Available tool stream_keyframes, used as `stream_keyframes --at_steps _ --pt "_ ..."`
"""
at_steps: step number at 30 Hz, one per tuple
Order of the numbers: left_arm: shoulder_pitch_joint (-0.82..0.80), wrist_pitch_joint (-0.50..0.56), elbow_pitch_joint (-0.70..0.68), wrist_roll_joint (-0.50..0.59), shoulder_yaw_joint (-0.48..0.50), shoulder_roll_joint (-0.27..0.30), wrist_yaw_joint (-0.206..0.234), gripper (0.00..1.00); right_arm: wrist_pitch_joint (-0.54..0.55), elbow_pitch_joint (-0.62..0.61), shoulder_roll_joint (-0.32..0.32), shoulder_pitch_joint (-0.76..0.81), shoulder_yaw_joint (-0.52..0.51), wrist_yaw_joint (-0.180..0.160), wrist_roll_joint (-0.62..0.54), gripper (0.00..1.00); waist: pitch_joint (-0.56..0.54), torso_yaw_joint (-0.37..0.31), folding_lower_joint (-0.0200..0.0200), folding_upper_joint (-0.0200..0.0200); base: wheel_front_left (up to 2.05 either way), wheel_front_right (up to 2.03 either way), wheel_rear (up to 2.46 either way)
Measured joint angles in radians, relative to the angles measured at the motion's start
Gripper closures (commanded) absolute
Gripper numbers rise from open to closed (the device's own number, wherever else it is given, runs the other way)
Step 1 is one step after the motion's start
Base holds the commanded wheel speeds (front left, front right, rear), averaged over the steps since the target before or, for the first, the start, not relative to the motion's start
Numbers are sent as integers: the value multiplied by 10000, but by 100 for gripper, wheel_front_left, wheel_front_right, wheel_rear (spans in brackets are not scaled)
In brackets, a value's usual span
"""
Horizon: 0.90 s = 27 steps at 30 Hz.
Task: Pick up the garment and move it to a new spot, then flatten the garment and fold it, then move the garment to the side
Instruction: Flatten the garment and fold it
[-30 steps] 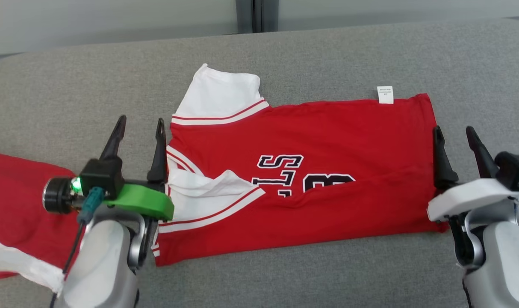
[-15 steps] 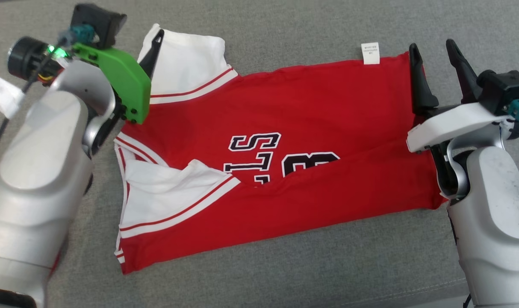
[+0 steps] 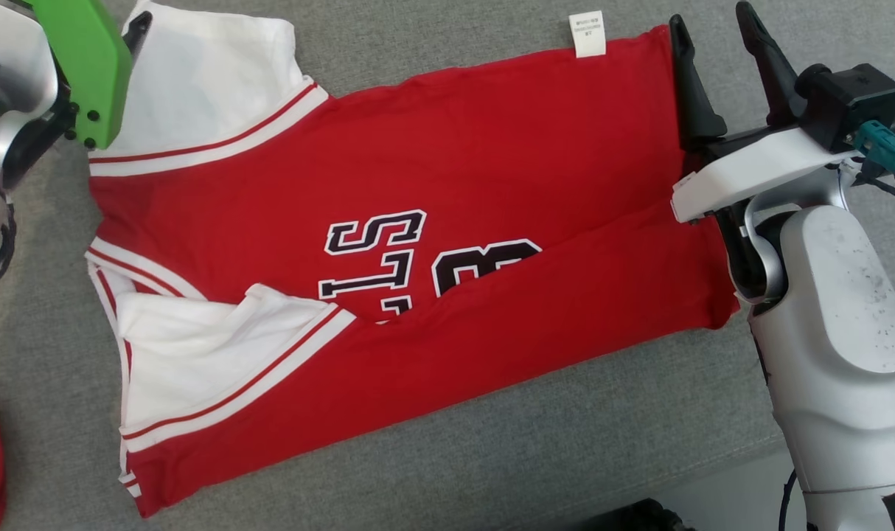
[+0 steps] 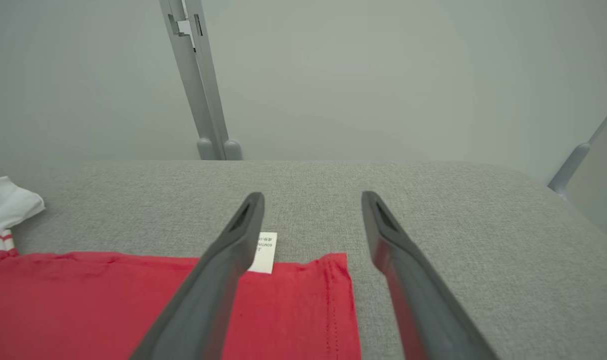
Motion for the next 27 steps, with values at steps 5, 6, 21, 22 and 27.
stream_keyframes --at_steps 5,6,21,22,27 --pt "-261 -176 573 -245 -485 40 0 0 -79 100 48 -71 -6 0 2 0 280 -312 0 0 0 0 0" --pt "-350 -205 686 -286 -570 58 0 0 -94 109 56 -81 -6 0 2 0 331 -362 0 0 0 0 0" --pt "-820 -433 1037 -1645 -1664 -21 2 100 -23 286 -67 -247 -127 0 88 0 470 -346 -1 0 0 0 0" --pt "-818 -604 1035 -1737 -1668 -48 0 100 54 284 -69 -299 -128 0 119 0 438 -291 -1 0 0 0 0" --pt "-804 -2063 1093 -2061 -1530 -464 0 100 658 405 -476 -612 15 2 169 0 159 159 -1 0 0 0 0"
